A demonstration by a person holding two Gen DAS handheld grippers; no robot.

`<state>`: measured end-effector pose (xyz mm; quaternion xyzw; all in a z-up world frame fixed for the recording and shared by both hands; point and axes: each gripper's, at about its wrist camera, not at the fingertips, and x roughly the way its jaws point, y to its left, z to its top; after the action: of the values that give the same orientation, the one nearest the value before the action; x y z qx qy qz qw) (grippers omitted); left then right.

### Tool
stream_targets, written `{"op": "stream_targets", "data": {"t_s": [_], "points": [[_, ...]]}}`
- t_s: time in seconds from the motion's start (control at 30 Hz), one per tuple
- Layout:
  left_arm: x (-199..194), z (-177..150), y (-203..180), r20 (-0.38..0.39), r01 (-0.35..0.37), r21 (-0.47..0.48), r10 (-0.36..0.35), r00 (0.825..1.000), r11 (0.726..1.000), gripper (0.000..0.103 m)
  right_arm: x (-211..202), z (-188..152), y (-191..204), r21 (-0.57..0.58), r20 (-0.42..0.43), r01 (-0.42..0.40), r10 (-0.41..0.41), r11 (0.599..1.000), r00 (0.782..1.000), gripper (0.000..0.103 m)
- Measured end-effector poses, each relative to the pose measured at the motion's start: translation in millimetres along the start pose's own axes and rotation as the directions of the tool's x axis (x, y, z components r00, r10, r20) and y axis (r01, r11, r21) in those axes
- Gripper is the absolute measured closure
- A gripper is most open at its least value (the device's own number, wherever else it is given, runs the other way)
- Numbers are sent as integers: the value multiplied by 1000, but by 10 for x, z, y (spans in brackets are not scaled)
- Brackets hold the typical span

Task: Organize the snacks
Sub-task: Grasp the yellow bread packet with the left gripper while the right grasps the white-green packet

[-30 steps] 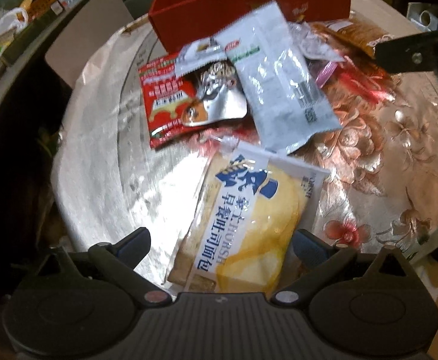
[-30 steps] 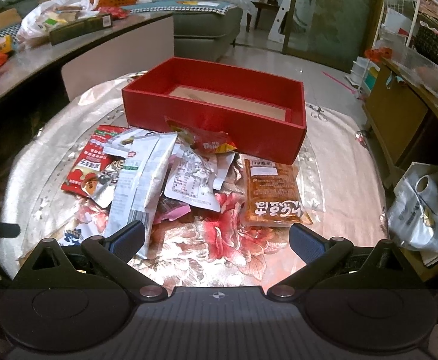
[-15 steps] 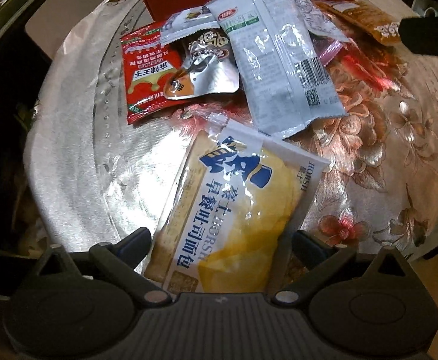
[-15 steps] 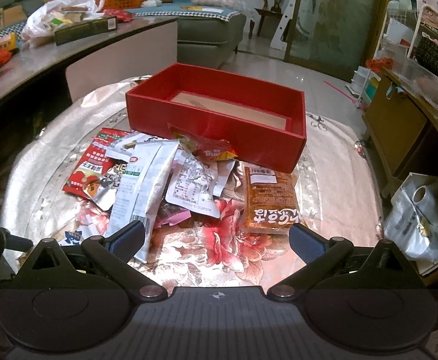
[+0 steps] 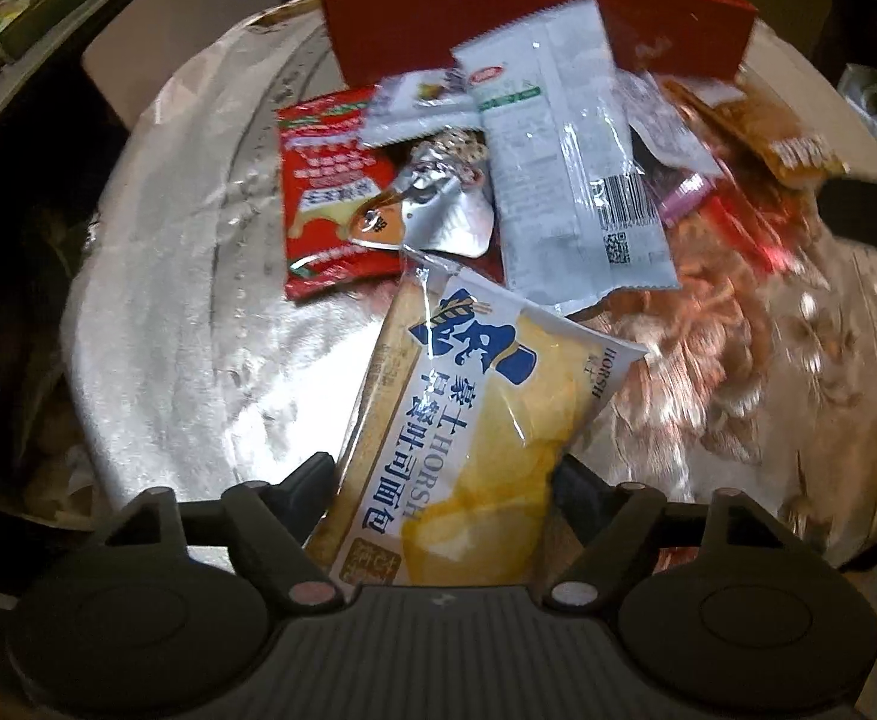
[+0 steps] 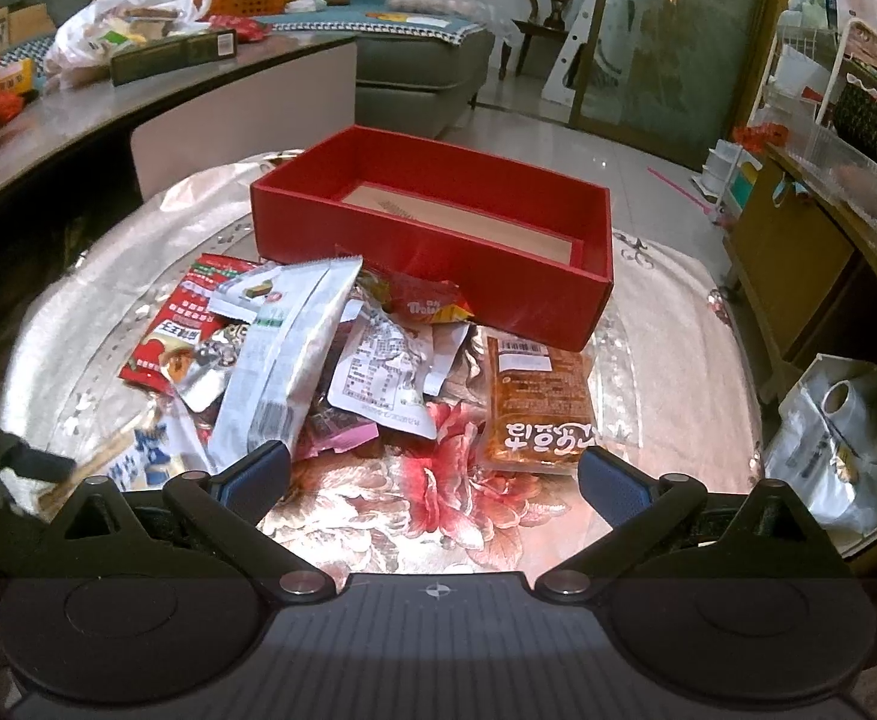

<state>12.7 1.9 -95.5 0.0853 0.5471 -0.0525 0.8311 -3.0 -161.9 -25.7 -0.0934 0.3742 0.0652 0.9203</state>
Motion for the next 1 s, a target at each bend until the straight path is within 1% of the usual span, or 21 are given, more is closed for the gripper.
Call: {"op": "stream_targets", "data": {"t_s": [0.1, 0.23, 0.33, 0.43, 0.57, 0.73, 0.83, 0.9, 0.97, 1.0], "points": [[-71, 24, 97, 16, 23, -31, -23, 1000, 999, 33, 26, 3, -9, -2, -7, 3, -3, 1000, 1000, 1], [-154, -19, 133, 25, 47, -23, -47, 999, 999, 33, 88, 22, -67, 20, -25, 7, -7, 1000, 1000, 1], [-242, -86, 114, 25, 76, -12, -75, 997, 997, 34, 146, 54, -113, 57, -46, -16, 18, 998, 999, 3], [-326, -120, 190, 50, 104, -32, -102, 994, 994, 34, 189, 114, -115, 102, -49, -51, 56, 993, 997, 3], [-371, -109, 343, 81, 116, -93, -109, 991, 989, 34, 315, 195, 39, 136, -85, -87, 99, 987, 991, 3], [-401, -117, 485, 105, 116, -149, -101, 989, 982, 34, 507, 240, 410, 161, -142, -152, 175, 975, 974, 4], [-389, -142, 558, 97, 106, -176, -90, 991, 979, 34, 640, 270, 590, 195, -177, -167, 202, 966, 963, 17], [-381, -155, 589, 95, 114, -192, -97, 991, 975, 36, 760, 277, 670, 233, -214, -181, 232, 955, 949, 33], [-382, -168, 597, 94, 118, -191, -101, 990, 974, 37, 885, 244, 733, 256, -256, -187, 253, 948, 933, 38], [-378, -170, 595, 92, 112, -187, -96, 991, 976, 39, 938, 221, 768, 245, -270, -183, 249, 952, 930, 38]]}}
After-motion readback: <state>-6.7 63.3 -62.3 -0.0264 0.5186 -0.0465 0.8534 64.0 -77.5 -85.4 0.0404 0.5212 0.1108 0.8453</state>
